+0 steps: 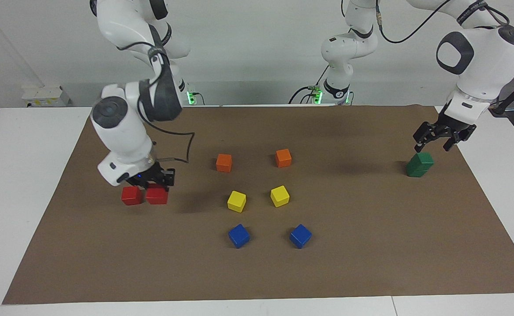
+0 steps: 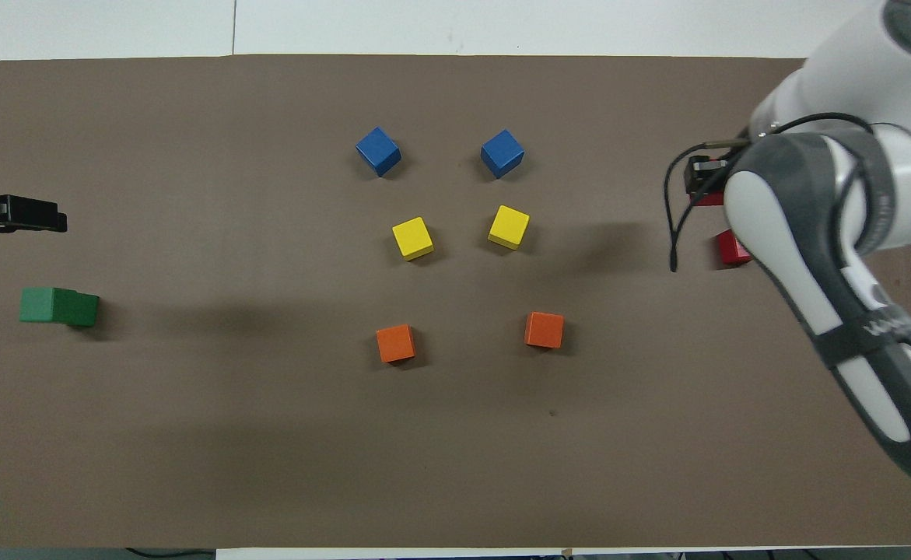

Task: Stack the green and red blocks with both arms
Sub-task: 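Carry the red cube toward the first red while the left gripper withdraws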

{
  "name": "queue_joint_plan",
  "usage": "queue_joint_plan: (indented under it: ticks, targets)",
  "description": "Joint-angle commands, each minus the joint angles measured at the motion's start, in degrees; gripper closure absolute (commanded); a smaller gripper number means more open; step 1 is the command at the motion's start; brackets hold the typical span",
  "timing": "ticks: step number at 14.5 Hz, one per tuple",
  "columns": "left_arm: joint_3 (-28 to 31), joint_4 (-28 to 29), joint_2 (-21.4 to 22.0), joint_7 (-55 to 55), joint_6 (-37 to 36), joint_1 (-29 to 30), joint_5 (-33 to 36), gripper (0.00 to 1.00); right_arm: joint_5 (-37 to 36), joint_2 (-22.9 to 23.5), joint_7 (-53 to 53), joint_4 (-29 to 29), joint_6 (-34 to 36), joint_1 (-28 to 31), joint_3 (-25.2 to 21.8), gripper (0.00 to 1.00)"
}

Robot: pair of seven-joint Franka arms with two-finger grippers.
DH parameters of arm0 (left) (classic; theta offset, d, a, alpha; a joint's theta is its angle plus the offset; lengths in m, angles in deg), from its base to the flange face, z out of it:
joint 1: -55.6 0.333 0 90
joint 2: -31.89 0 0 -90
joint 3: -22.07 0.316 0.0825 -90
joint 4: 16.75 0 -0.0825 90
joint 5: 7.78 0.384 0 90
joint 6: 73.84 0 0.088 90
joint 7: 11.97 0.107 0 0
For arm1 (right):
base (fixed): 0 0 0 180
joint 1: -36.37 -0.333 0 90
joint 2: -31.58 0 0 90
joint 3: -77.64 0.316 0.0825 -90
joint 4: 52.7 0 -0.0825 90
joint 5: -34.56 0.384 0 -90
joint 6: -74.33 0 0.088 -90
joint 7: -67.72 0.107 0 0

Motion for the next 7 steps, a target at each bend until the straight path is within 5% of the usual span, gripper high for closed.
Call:
queue_joint_plan:
  ticks: [1, 7]
  targets:
    - [0.5, -1.9, 1.5, -4.6, -5.0, -1.3, 1.2, 0.0, -0.3, -7.0, -4.2, 9.7, -0.5, 3.0, 0.8, 1.0]
    - [0.7, -6.7, 2.6, -7.1, -13.4, -2.5, 1.2, 0.0, -0.3, -12.0, -14.0, 22.6, -15.2, 9.7, 0.9, 1.0]
